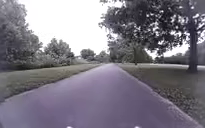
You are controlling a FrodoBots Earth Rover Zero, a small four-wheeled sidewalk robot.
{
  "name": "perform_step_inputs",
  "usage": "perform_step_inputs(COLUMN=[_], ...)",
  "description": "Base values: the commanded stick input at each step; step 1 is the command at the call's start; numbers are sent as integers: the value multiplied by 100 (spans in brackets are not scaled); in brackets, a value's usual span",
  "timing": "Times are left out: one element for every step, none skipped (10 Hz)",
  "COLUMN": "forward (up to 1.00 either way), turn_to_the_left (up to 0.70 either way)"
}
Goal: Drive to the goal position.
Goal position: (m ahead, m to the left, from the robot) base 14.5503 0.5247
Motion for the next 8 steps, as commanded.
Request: perform_step_inputs(forward=[70, 70, 70, 70, 70, 70, 70, 70], turn_to_the_left=[0, 0, 0, 0, 0, 0, 0, 0])
